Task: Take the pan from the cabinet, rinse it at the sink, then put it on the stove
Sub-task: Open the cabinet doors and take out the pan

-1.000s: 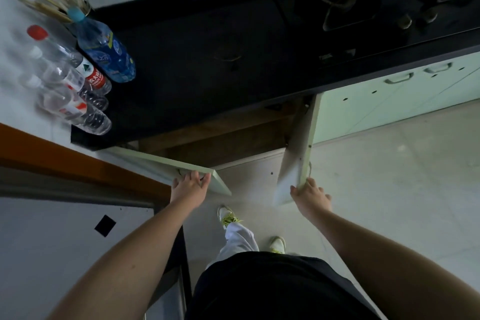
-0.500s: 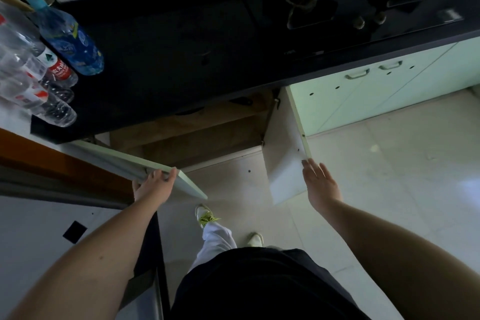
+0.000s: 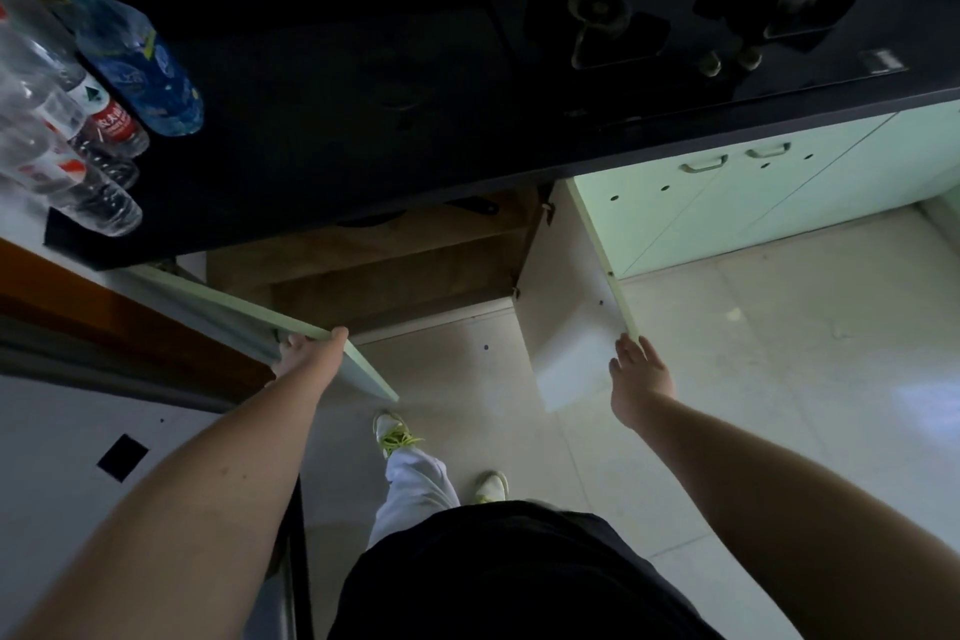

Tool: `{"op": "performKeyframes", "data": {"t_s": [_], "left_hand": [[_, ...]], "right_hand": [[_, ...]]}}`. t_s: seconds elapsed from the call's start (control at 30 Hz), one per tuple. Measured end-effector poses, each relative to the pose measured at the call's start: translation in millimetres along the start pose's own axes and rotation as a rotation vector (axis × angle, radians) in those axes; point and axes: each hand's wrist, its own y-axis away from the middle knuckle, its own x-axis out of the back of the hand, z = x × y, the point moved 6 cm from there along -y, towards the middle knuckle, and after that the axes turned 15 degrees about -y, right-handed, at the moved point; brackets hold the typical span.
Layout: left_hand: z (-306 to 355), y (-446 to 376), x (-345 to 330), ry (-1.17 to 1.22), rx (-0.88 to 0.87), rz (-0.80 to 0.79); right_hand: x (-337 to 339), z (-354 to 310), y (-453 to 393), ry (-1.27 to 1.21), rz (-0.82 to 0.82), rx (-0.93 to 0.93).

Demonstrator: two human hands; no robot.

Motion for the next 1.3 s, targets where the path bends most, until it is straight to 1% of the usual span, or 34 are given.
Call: {"op": "performKeyframes", "data": {"t_s": [0.1, 0.23, 0.37, 0.5, 0.53, 0.6, 0.67, 0.73, 0.83, 0.97, 1.13, 1.23, 1.3], "left_hand": [[-14.1, 7.6, -3.5, 0.093, -0.002, 0.006], [-51.4, 23.5, -13.7, 0.178, -0.025, 0.043], [-89.8, 30.7, -18.4, 0.192, -0.06, 0.096], [-120.5, 41.6, -13.3, 0.173, -0.092, 0.198], [-125.6, 47.0, -8.2, 0.105, -0.128, 0.263], [-131.0, 54.6, 0.5, -0.159, -0.252, 0.411], [-134.2, 57.4, 6.0, -0.463, -0.351, 0.469], [-144.7, 53.0, 4.2, -0.7, -0.412, 0.451], [-177.2, 44.8, -5.5, -0.865, -0.438, 0.369], [-226.3, 40.7, -10.1, -0.926, -0.44, 0.264], [-269.6, 33.3, -2.5, -0.93, -0.351, 0.167], [-270.6, 33.9, 4.8, -0.958, -0.355, 0.188], [-261.2, 37.0, 8.7, -0.936, -0.351, 0.211]], "right_hand": [[0.6, -4.5, 0.4, 0.005, 0.003, -0.016], [4.7, -0.3, -3.2, 0.026, 0.009, -0.018], [15.0, -11.8, -8.6, -0.023, -0.006, -0.034], [36.5, -56.6, -11.7, -0.028, 0.036, 0.083], [41.9, -70.9, -9.6, -0.032, 0.049, 0.125], [53.5, -101.8, -4.6, -0.037, 0.08, 0.213], [64.7, -133.8, 2.9, -0.039, 0.089, 0.296], [74.6, -166.9, 11.1, -0.046, 0.095, 0.369], [82.4, -212.1, 24.9, -0.068, 0.098, 0.449], [75.4, -257.7, 44.7, -0.139, 0.07, 0.505], [67.3, -294.5, 66.6, -0.157, 0.083, 0.522], [66.7, -302.0, 73.6, -0.194, 0.097, 0.495], [67.7, -301.8, 75.9, -0.224, 0.103, 0.46]]}}
